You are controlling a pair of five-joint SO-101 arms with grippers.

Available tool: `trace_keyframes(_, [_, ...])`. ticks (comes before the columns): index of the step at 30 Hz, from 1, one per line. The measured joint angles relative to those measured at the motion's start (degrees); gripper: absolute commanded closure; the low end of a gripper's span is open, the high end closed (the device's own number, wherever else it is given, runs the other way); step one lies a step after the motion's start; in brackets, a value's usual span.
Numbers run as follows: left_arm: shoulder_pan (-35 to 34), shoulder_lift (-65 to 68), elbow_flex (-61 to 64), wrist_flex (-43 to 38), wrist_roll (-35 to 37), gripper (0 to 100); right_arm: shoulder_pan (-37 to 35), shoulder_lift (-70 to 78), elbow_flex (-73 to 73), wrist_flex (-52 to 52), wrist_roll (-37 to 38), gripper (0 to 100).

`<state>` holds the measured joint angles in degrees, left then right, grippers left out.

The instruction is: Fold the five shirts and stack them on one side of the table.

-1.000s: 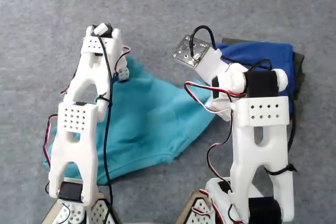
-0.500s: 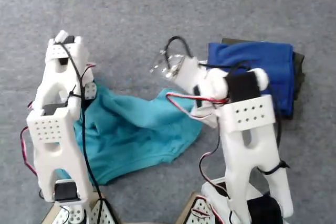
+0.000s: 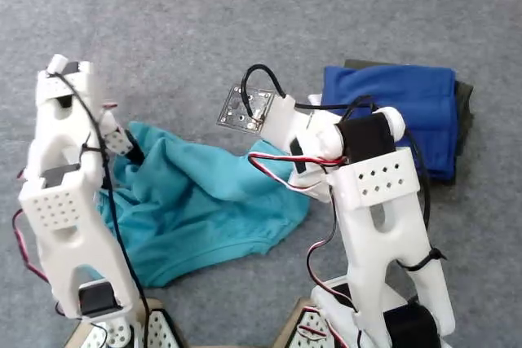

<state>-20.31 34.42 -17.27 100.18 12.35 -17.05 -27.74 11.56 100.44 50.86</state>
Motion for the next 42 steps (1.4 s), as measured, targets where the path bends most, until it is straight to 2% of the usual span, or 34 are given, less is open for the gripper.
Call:
trace_keyframes(7, [-3.6, -11.3, -0.7, 0.1, 0.5, 68, 0.0, 0.0, 0.0, 0.0, 0.0, 98.4])
trace_keyframes(13, [3.4, -13.5, -9.4, 0.0, 13.9, 68, 0.0, 0.0, 0.0, 0.0, 0.0, 98.4])
trace_keyframes(18, [9.7, -6.9, -16.4, -2.2, 24.5, 68, 0.0, 0.0, 0.0, 0.0, 0.0, 98.4])
trace_keyframes(25, [10.2, 8.9, -25.3, -1.7, 34.1, 68, 0.0, 0.0, 0.0, 0.0, 0.0, 98.4])
trace_keyframes(31, [9.3, 18.5, -32.8, -0.3, 36.9, 73, 0.0, 0.0, 0.0, 0.0, 0.0, 98.4])
trace_keyframes(38, [8.9, 22.0, -35.0, -0.3, 37.0, 75, 0.0, 0.0, 0.0, 0.0, 0.0, 98.4])
trace_keyframes(42, [8.5, 22.8, -35.6, -0.3, 37.1, 85, 0.0, 0.0, 0.0, 0.0, 0.0, 98.4])
